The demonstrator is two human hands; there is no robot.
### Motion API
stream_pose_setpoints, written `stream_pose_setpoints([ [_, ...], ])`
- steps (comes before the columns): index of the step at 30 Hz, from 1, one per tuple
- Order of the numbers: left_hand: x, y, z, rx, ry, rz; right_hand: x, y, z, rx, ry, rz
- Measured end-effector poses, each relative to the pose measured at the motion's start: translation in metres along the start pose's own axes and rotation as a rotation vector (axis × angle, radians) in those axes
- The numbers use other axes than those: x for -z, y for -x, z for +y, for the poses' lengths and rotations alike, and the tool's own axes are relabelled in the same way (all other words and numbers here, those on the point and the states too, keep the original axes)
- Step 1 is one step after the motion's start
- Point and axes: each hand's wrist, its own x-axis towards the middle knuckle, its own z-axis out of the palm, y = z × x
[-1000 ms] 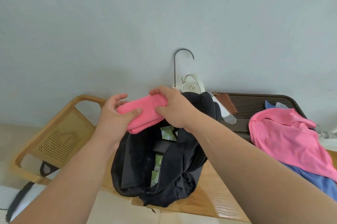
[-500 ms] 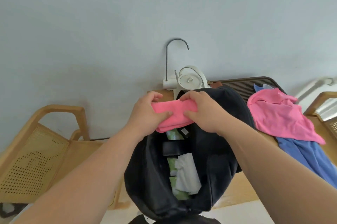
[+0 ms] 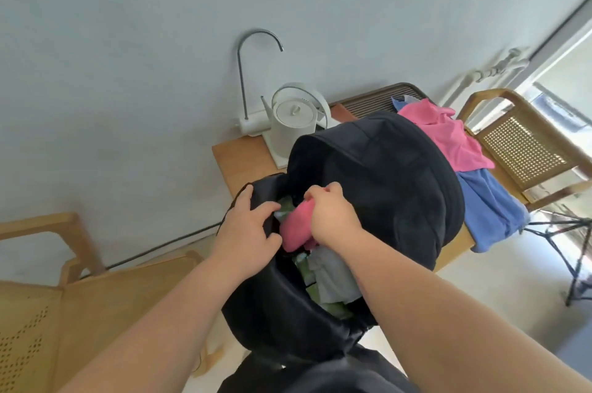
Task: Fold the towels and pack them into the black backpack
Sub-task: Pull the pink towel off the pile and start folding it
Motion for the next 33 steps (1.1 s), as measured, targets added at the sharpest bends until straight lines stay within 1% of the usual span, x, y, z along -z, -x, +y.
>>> stream_pose_setpoints([
  [3,0.0,0.009,-0.002,-0.01,0.075,0.011,-0.031,-0.028,0.001,-0.078,-0.399,0.022],
  [4,0.0,0.01,-0.004,-0.024,0.089,0.029,-0.039,-0.038,0.0,-0.072,-0.481,0.028],
  [6,0.0,0.013,-0.006,-0.034,0.112,0.042,-0.052,-0.055,0.004,-0.02,-0.497,0.035],
  [9,0.002,0.012,-0.009,-0.028,0.086,0.034,-0.072,-0.072,0.022,0.04,-0.437,0.041],
  [11,0.002,0.011,-0.009,-0.015,0.042,0.01,-0.085,-0.078,0.036,0.011,-0.397,0.009],
  [12,0.001,0.01,-0.009,-0.015,0.022,-0.001,-0.092,-0.078,0.042,-0.008,-0.324,-0.019],
  [13,0.001,0.009,-0.01,-0.019,0.003,-0.003,-0.096,-0.076,0.045,0.008,-0.164,-0.04],
  [15,-0.001,0.01,-0.011,-0.03,-0.02,0.007,-0.1,-0.065,0.045,0.144,0.207,0.012],
  [17,-0.003,0.011,-0.01,-0.039,-0.027,0.017,-0.099,-0.05,0.037,0.323,0.402,0.091],
  [18,-0.004,0.011,-0.01,-0.042,-0.03,0.019,-0.101,-0.044,0.033,0.405,0.467,0.089],
  [19,-0.005,0.012,-0.01,-0.045,-0.032,0.021,-0.104,-0.04,0.031,0.459,0.519,0.045],
  [20,-0.007,0.012,-0.01,-0.05,-0.036,0.022,-0.108,-0.038,0.031,0.468,0.557,-0.024],
  [22,-0.008,0.013,-0.009,-0.059,-0.047,0.021,-0.117,-0.037,0.033,0.387,0.652,-0.166],
  [24,-0.009,0.013,-0.01,-0.058,-0.057,0.015,-0.126,-0.042,0.037,0.292,0.681,-0.244],
  [26,-0.01,0.014,-0.011,-0.058,-0.064,0.009,-0.13,-0.049,0.04,0.251,0.656,-0.282],
  [33,-0.01,0.012,-0.013,-0.067,-0.087,0.007,-0.123,-0.066,0.044,0.285,0.579,-0.351],
])
